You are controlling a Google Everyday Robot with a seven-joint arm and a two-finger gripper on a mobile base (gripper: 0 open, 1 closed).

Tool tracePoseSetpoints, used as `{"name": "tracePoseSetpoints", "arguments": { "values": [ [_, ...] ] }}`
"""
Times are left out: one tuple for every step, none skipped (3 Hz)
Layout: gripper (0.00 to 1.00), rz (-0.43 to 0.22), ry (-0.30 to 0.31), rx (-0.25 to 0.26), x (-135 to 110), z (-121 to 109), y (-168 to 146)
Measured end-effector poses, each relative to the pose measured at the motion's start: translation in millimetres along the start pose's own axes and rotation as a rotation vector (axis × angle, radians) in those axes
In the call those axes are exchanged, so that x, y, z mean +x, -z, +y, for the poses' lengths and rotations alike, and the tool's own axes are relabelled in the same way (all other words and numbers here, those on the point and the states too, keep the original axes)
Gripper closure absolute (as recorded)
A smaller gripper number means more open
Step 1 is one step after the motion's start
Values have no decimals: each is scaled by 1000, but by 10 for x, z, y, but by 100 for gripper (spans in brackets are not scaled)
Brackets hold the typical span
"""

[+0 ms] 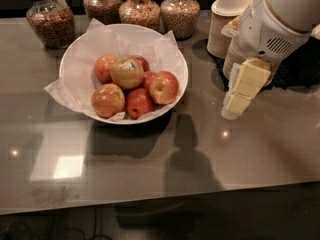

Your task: Pick apple from white bowl

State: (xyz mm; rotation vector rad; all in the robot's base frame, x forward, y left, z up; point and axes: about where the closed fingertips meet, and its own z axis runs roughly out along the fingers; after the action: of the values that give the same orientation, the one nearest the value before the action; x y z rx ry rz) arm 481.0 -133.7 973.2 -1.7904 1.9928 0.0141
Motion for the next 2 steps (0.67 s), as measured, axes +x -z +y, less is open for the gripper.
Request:
{"name": "tracePoseSetpoints", "arguments": {
  "values": [
    [0, -86, 10, -20, -291, -81, -223],
    [0, -152, 26, -47, -543, -134, -362]
  ]
}}
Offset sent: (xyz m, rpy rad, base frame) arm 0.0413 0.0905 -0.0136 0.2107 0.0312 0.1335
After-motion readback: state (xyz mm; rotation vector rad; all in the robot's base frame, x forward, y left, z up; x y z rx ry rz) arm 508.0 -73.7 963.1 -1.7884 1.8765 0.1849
